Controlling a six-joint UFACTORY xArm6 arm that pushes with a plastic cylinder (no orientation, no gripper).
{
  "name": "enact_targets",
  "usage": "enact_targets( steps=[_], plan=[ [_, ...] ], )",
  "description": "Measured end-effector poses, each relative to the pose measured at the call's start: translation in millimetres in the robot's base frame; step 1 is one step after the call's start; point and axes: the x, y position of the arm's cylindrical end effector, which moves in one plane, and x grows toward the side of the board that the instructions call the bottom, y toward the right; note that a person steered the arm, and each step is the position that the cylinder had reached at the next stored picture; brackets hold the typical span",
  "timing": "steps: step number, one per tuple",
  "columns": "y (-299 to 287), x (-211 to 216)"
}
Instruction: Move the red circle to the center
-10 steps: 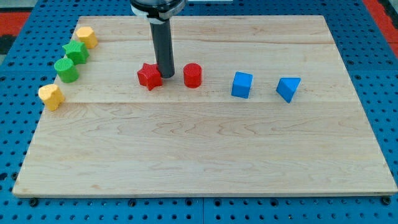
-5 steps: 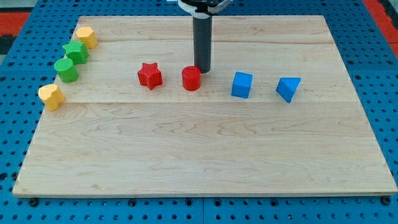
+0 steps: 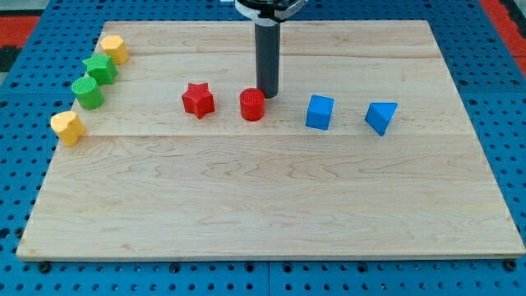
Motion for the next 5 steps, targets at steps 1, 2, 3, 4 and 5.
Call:
enact_targets(
  steps=[1,2,3,4,5],
  plan=[
    [0.0,0.7],
    [0.0,1.5],
    [0.0,4.0],
    [0.0,2.3],
    [-24.7,-28.1]
  ],
)
